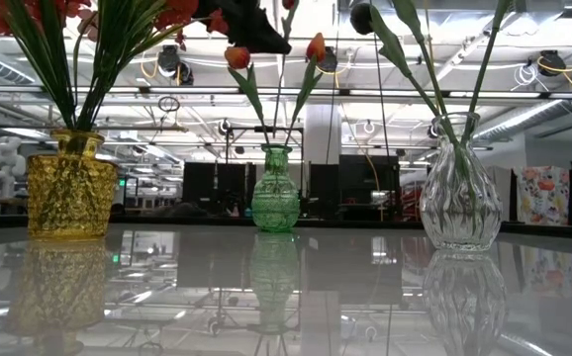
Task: Sort flowers into vase by color
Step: Put the orange flower into the green vase
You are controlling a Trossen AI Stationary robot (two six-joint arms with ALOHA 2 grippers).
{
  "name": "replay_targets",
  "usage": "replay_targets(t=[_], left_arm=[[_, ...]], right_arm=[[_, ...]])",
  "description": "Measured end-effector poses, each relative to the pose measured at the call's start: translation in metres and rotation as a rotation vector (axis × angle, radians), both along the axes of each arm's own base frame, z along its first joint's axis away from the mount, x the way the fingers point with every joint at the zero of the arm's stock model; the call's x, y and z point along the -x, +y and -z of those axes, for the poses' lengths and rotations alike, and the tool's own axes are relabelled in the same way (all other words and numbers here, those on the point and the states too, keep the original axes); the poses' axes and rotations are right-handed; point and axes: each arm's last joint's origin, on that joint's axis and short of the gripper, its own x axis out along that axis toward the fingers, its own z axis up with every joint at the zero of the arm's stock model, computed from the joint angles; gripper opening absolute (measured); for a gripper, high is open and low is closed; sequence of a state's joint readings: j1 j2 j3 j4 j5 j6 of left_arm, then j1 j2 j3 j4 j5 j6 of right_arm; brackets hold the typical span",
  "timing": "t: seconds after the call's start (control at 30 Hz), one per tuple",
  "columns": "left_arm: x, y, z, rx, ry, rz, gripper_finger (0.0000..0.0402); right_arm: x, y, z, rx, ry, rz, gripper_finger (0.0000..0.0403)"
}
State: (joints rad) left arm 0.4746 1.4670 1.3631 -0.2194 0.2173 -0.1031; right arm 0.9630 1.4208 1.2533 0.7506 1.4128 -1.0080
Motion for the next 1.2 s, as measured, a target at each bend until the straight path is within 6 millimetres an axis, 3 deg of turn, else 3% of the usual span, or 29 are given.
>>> replay_targets(t=[0.67, 1.2], left_arm=[[-0.016, 0.002, 0.03, 0.046, 0.021, -0.029, 0.0008], [-0.018, 0.002, 0.033, 0.031, 0.038, 0.004, 0.0023]], right_arm=[[0.0, 0.001, 0.001, 0.017, 0.011, 0.0, 0.0206], [0.0, 0.001, 0.001, 0.018, 0.013, 0.0, 0.0206]])
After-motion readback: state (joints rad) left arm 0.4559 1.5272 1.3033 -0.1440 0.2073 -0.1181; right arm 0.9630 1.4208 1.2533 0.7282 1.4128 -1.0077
